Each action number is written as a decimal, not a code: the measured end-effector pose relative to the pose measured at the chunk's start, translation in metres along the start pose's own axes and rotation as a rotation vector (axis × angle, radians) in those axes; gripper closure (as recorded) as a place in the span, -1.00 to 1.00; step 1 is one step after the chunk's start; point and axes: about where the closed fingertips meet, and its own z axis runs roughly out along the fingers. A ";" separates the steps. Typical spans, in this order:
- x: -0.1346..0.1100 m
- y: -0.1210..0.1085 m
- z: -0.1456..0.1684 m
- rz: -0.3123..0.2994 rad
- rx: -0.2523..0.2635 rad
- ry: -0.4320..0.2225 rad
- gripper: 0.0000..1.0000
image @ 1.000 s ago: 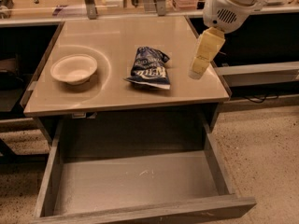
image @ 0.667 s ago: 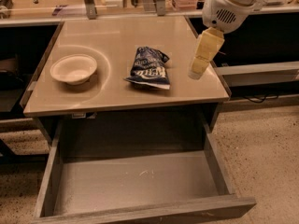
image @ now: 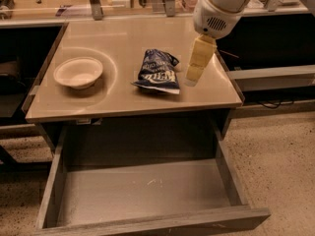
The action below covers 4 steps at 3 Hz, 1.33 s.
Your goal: Place blue chip bag into top drawer
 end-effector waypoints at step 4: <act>-0.061 -0.037 0.080 -0.109 -0.089 -0.013 -1.00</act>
Offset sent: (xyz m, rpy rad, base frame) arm 0.0680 0.0467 -0.0303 -0.0729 0.0381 0.0884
